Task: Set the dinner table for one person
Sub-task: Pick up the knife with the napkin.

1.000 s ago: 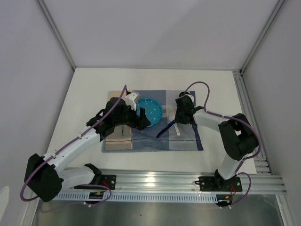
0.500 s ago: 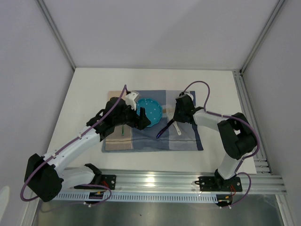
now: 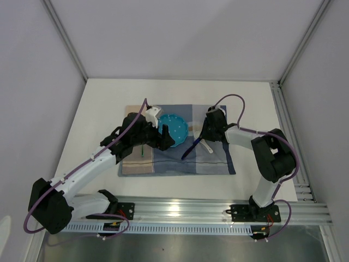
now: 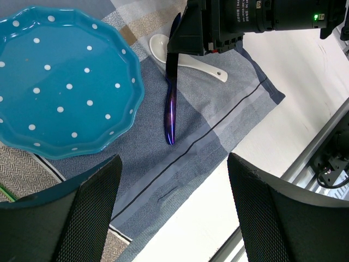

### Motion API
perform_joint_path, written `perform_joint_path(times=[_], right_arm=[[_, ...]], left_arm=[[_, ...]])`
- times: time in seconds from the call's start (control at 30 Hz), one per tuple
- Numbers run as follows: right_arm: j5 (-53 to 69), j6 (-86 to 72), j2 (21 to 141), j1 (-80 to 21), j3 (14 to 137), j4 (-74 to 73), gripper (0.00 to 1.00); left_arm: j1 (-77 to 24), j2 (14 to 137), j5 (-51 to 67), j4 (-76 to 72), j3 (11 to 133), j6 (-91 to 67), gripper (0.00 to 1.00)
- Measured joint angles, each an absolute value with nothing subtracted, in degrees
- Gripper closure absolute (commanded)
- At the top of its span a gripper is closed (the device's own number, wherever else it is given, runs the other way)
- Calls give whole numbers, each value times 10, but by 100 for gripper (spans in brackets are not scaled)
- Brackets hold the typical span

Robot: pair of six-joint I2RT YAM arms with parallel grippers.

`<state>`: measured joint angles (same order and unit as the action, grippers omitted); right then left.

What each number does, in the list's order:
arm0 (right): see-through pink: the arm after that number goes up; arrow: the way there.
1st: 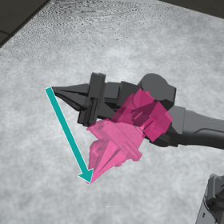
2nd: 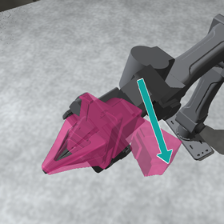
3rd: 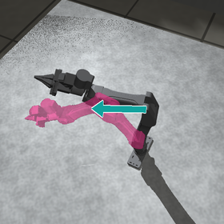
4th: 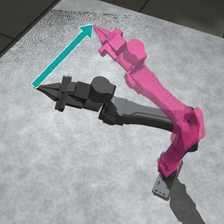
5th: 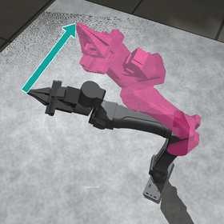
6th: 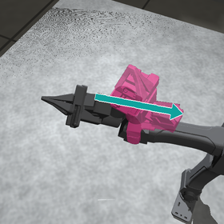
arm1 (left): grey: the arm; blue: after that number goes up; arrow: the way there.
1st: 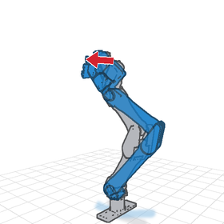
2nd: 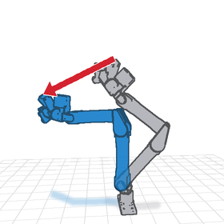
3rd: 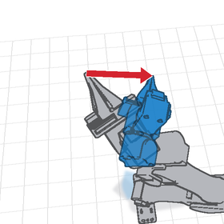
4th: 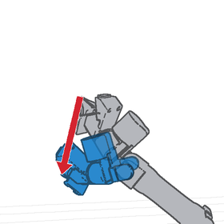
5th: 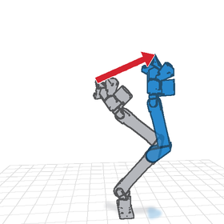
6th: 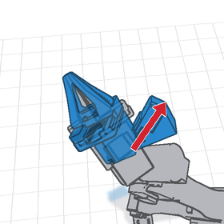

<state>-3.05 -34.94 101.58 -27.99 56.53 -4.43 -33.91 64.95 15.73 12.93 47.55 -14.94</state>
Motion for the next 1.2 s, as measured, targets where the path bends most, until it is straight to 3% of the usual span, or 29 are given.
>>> perform_joint_path(times=[0.5,1.2], right_arm=[[-145,-312,1004,-333,612,-135,64],[-79,-382,1006,-298,581,-121,63]], left_arm=[[-339,649,164,125,475,-149,18],[-339,647,169,131,475,-149,18]])
